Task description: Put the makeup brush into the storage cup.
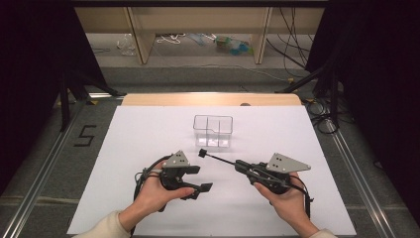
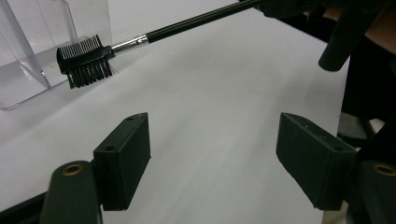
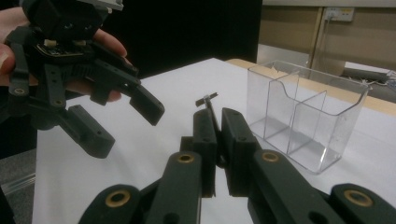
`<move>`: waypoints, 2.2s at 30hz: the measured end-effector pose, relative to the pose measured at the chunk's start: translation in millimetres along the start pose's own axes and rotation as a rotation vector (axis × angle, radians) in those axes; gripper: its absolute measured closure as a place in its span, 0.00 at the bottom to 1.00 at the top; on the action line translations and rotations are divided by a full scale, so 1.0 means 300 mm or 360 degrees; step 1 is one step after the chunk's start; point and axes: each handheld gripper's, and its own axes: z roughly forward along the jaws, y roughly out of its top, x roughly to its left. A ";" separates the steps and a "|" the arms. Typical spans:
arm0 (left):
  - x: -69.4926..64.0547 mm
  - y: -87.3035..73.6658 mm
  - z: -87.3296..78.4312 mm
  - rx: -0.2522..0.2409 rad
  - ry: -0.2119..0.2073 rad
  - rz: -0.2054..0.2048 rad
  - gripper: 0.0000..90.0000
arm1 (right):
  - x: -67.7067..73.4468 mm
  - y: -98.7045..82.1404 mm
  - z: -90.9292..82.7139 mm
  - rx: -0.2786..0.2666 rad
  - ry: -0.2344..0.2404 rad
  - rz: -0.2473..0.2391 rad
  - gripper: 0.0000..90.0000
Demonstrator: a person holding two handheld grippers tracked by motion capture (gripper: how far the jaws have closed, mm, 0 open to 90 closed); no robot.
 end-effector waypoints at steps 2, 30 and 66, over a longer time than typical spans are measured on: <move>0.004 -0.001 0.003 -0.0032 -0.0029 -0.0018 0.29 | 0.005 0.007 0.004 -0.0051 0.0009 -0.0008 0.95; 0.018 0.005 0.048 -0.0370 -0.0204 -0.0390 0.31 | 0.040 0.018 0.008 -0.0136 0.0029 -0.0031 0.95; 0.042 0.025 0.045 -0.0564 -0.0230 -0.0534 0.42 | 0.062 -0.004 0.029 -0.0083 0.0058 -0.0046 0.95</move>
